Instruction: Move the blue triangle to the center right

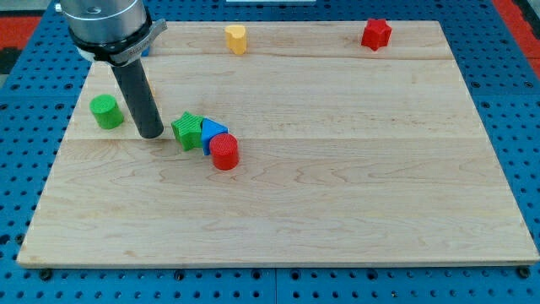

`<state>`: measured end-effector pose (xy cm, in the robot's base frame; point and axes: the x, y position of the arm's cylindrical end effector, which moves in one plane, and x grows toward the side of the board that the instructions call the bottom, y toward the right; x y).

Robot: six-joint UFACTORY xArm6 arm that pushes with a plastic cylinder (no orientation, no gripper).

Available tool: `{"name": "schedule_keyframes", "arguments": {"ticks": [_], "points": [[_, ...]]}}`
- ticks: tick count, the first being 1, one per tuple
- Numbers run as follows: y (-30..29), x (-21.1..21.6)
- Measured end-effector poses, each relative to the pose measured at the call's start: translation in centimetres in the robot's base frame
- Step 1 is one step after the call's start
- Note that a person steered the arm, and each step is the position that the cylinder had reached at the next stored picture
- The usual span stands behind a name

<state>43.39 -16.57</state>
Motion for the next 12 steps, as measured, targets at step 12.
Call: {"name": "schedule_keyframes", "arguments": {"ticks": [12], "points": [[8.5,0.7]]}}
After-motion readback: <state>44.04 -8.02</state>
